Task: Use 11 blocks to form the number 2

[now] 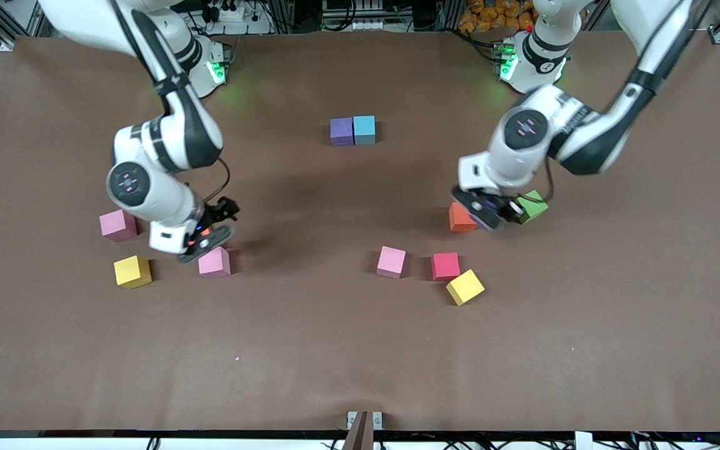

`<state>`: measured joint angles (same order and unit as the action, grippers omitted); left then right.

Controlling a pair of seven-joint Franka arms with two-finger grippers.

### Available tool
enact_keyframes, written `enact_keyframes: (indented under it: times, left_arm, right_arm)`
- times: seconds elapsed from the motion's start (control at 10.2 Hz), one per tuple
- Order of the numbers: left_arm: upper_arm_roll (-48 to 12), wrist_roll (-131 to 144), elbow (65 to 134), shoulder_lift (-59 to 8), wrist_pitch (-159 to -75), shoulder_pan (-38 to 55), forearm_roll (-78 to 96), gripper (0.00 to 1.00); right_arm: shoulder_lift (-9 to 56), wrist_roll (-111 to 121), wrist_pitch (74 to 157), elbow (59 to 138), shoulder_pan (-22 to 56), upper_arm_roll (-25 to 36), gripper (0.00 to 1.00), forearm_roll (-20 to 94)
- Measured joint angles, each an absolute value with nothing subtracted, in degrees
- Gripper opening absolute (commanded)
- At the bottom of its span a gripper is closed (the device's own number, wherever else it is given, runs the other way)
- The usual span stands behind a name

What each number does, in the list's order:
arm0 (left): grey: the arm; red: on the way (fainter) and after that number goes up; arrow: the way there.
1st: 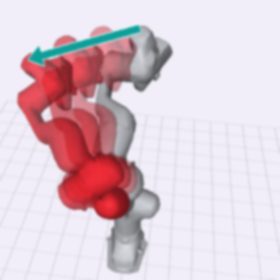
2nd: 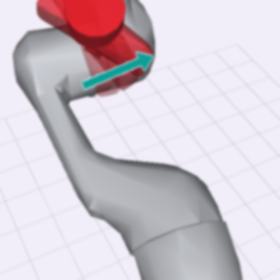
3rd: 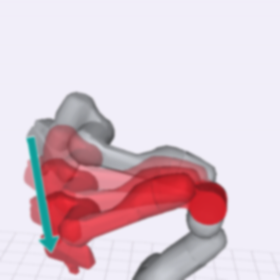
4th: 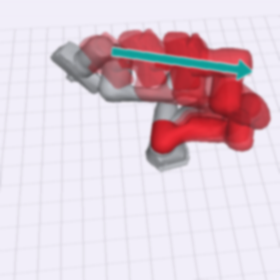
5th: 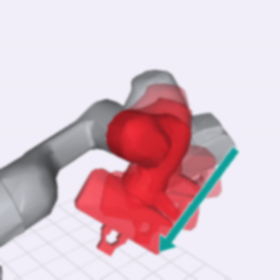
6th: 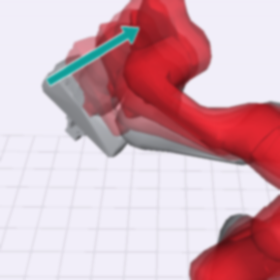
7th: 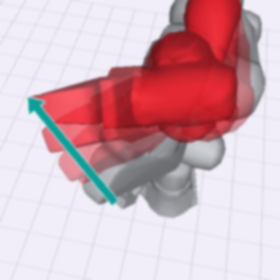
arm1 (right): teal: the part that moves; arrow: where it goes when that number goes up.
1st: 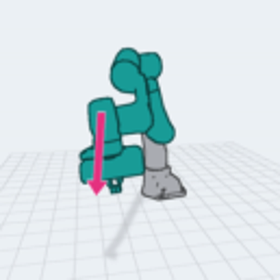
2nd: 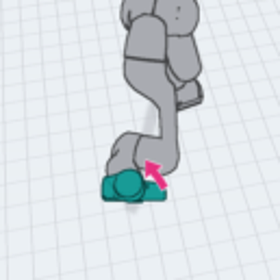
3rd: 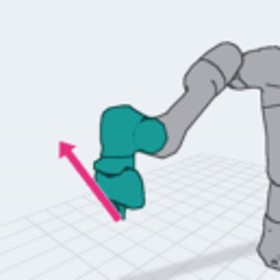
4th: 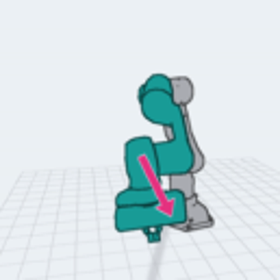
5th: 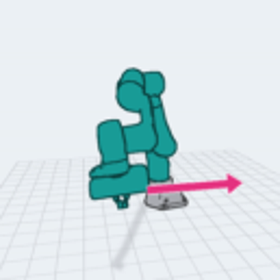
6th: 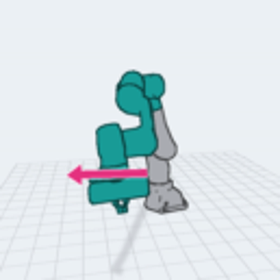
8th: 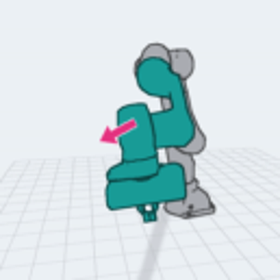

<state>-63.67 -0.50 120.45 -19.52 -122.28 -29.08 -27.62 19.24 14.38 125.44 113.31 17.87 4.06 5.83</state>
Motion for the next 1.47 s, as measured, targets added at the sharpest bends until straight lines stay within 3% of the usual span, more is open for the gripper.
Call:
enact_keyframes:
  times: [0.2, 0.59, 0.78, 1.08, 1.47]
  left_arm:
    - [-68.4, 0.8, 121.4, -20.0, -121.4, -27.3, -27.5, 0.26]
    - [-68.5, 9.0, 122.5, -24.4, -121.4, -13.6, -27.4, 0.26]
    - [-65.2, 14.3, 122.6, -25.7, -121.4, -4.9, -27.5, 0.25]
    - [-55.7, 17.5, 122.7, -26.8, -121.5, 8.3, -27.5, 0.25]
    - [-54.4, 18.5, 122.7, -28.5, -121.5, 11.3, -29.9, 0.24]
  right_arm:
    - [21.8, 6.6, 129.7, 112.6, 16.6, 4.3, 1.00, 5.5]
    - [28.6, 3.9, 132.9, 107.0, 13.0, 4.6, 1.00, 5.3]
    - [30.1, 0.4, 132.9, 105.9, 13.5, 4.2, 1.00, 5.4]
    - [32.2, -4.3, 132.8, 104.6, 16.3, 3.9, 1.00, 4.9]
    - [33.8, -5.1, 133.1, 104.2, 16.6, 4.2, 1.00, 1.6]
